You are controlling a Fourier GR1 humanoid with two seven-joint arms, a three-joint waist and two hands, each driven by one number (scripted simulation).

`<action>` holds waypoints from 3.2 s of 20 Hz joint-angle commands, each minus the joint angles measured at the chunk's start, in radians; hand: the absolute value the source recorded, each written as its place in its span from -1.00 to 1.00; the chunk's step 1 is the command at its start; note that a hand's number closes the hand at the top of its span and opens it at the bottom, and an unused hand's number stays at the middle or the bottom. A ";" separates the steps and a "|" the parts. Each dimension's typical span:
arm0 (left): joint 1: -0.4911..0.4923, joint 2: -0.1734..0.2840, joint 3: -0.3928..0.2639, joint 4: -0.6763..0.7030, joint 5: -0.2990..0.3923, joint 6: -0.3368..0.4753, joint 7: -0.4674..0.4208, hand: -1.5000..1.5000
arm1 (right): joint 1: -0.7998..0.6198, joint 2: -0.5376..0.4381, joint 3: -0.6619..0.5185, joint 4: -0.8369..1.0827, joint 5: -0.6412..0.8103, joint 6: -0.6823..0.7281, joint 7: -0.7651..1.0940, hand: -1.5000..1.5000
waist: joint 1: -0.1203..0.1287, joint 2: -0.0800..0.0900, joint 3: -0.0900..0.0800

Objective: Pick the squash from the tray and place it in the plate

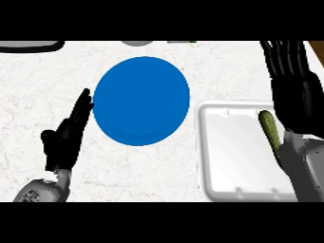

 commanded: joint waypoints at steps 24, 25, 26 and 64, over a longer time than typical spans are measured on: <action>-0.098 0.147 0.200 -0.107 0.070 -0.213 -0.015 0.00 | 0.345 -0.167 0.176 -0.028 0.398 -0.026 -0.147 -1.00 | 0.015 -0.016 0.006; -0.112 0.152 0.220 -0.028 0.096 -0.251 -0.074 0.00 | 0.329 -0.265 0.101 -0.010 0.356 0.039 -0.158 -1.00 | 0.008 -0.015 0.005; -0.136 0.159 0.225 -0.046 0.098 -0.241 -0.044 0.00 | 0.290 -0.277 0.130 -0.069 0.407 0.015 -0.020 -1.00 | 0.008 -0.017 0.004; -0.139 0.082 0.324 -0.035 0.021 -0.344 -0.029 0.00 | 0.162 -0.367 0.218 0.163 0.929 0.587 0.612 -1.00 | 0.021 -0.012 0.007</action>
